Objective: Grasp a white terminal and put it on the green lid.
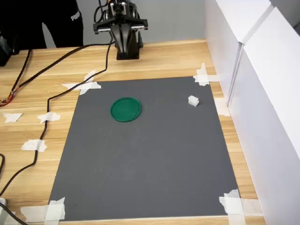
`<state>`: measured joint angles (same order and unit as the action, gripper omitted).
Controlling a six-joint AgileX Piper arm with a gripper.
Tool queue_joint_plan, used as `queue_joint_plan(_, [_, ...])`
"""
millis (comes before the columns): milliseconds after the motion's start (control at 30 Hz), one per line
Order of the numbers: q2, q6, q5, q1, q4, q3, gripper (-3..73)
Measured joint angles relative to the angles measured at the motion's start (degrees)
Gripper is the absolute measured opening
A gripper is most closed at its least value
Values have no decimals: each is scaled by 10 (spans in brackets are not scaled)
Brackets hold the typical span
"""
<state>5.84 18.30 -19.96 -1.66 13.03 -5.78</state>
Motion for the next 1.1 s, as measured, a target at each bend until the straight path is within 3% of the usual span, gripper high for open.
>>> queue_joint_plan(633, [6, 0, 0, 0, 0, 1, -16])
queue_joint_plan(833, [63, 0, -3, 0, 0, -10, -16])
queue_joint_plan(1100, [181, 0, -39, 0, 0, -105, -16])
